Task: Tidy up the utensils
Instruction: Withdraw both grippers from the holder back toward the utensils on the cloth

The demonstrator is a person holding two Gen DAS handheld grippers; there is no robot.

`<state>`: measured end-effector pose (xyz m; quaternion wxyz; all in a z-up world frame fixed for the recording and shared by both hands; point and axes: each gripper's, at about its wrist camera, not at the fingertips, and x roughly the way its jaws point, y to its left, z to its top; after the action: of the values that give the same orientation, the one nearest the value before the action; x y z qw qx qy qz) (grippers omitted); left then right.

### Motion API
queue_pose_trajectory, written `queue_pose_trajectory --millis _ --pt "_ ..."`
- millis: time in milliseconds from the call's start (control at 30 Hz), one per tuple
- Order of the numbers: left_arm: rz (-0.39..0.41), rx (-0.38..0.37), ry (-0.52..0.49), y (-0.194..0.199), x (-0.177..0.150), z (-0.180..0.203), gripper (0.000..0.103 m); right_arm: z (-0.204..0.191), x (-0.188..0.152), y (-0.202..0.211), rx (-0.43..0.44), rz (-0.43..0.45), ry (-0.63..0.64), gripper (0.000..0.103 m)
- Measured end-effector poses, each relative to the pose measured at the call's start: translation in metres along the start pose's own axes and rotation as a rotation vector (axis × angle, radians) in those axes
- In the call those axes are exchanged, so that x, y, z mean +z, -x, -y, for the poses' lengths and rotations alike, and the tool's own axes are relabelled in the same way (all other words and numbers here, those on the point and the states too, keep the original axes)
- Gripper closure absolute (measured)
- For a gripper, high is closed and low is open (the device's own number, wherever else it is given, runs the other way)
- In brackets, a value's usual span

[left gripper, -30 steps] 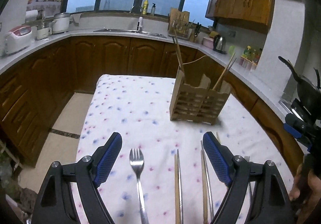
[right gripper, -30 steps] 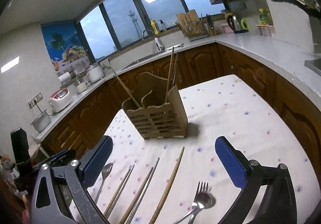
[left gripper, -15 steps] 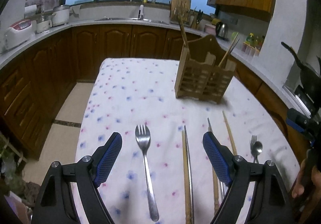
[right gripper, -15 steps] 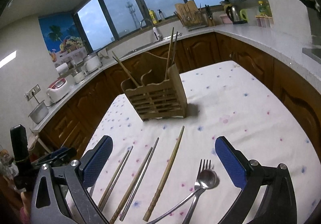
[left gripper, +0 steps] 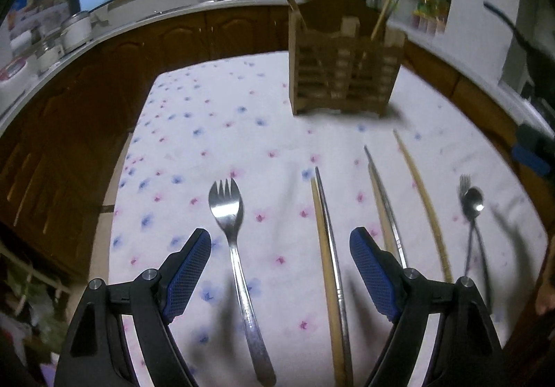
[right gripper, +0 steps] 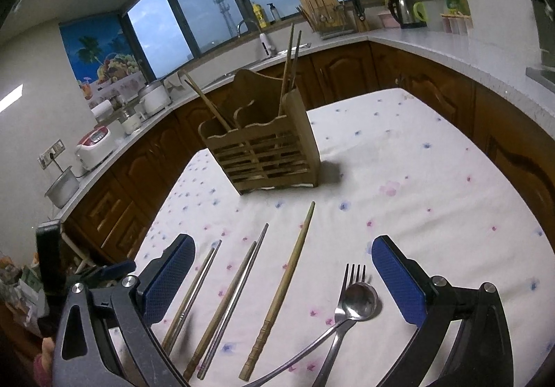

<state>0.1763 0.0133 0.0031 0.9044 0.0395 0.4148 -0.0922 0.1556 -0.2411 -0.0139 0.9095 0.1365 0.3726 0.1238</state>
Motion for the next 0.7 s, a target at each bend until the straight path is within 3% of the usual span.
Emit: queue_pose_trajectory --millis 200,367,500,600,700 --pt "-0.047 0.025 -0.027 -0.028 0.005 0.009 0.023 0.003 -0.001 -0.009 -0.005 -0.016 -0.007 0.000" --pt "-0.089 0.029 -0.030 -0.049 0.007 0.009 0.031 0.003 0.000 -0.019 0.006 -0.033 -0.006 0.001" --pt "-0.091 0.012 -0.034 -0.058 0.009 0.008 0.030 0.001 -0.002 -0.033 0.007 -0.061 -0.001 0.001" --pt "-0.083 0.024 -0.054 -0.060 0.012 0.009 0.030 -0.003 -0.002 -0.045 0.005 -0.088 0.018 0.006" --pt "-0.070 0.044 -0.071 -0.064 0.014 0.011 0.031 -0.006 -0.003 -0.059 0.003 -0.122 0.028 0.020"
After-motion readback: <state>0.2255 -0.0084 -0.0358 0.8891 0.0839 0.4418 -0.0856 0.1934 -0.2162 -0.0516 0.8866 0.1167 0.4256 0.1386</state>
